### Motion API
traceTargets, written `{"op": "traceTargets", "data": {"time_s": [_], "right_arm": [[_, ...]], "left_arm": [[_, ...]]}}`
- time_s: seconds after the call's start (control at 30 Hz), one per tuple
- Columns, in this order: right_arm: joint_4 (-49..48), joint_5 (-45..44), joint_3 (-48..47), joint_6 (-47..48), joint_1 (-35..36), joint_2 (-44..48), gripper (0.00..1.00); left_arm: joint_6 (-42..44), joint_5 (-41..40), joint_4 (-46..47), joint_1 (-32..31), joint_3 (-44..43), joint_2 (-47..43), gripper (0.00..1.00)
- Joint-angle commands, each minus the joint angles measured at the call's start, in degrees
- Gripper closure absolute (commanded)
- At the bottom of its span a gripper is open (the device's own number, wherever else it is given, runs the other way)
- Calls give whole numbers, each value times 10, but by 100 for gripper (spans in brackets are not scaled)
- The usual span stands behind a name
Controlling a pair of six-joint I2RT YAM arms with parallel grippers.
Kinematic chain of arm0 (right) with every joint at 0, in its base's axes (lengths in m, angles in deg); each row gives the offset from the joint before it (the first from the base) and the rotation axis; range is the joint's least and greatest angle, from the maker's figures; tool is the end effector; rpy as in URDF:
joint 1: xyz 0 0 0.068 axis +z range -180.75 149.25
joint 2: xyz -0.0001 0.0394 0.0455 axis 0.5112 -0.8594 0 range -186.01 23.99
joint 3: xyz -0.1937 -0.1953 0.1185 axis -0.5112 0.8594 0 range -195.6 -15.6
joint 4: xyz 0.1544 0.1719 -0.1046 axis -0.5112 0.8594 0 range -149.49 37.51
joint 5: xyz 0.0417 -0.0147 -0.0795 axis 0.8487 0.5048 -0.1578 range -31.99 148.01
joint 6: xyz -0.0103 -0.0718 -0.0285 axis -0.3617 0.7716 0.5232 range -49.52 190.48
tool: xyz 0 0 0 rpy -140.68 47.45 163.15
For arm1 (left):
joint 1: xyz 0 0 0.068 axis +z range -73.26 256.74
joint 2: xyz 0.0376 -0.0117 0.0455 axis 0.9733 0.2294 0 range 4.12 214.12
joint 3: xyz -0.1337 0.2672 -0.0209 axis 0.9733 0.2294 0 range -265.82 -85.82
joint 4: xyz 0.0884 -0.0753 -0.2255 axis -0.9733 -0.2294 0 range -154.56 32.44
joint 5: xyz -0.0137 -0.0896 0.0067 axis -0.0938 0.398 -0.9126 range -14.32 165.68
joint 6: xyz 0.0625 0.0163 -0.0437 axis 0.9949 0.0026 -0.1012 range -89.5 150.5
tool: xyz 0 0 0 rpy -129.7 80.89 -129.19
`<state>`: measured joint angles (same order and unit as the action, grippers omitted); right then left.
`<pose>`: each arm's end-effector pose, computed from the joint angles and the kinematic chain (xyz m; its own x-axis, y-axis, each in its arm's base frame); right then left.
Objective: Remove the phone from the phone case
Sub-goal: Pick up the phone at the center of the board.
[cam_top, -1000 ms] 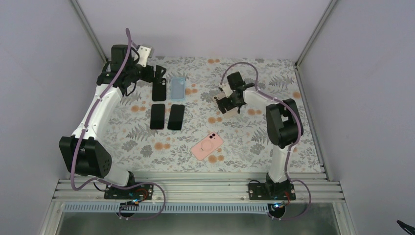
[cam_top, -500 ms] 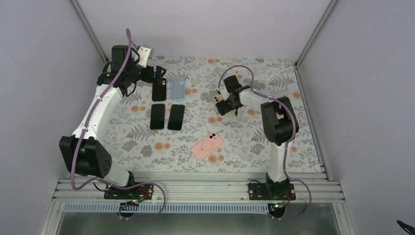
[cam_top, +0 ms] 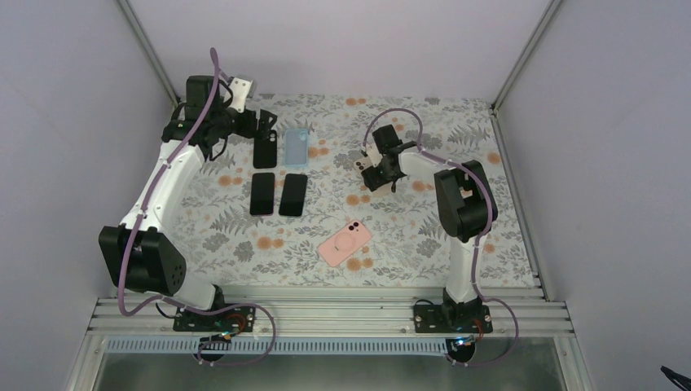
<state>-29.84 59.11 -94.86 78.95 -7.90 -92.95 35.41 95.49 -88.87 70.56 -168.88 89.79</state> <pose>0.3960 0.1682 0.1464 -0.7829 -0.4895 -0.3840 -0.5159 0.8558 -0.0391 0.3461 -0.0602 0.3771 -0.5201 0.1373 -0.8430 0.4269 0.8966 -0.1174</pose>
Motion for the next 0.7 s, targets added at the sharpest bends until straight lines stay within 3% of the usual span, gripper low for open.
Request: {"op": "traceTargets", "data": {"time_s": [0.0, 0.27, 0.67], "right_arm": [[35, 17, -25, 11, 4, 28, 28], [24, 39, -15, 35, 7, 68, 27], [-11, 62, 38, 62, 32, 140, 27]], "left_arm": [[-5, 12, 23, 3, 13, -3, 0], [-44, 75, 52, 3, 65, 4, 0], [-197, 289, 186, -6, 164, 75, 0]]}}
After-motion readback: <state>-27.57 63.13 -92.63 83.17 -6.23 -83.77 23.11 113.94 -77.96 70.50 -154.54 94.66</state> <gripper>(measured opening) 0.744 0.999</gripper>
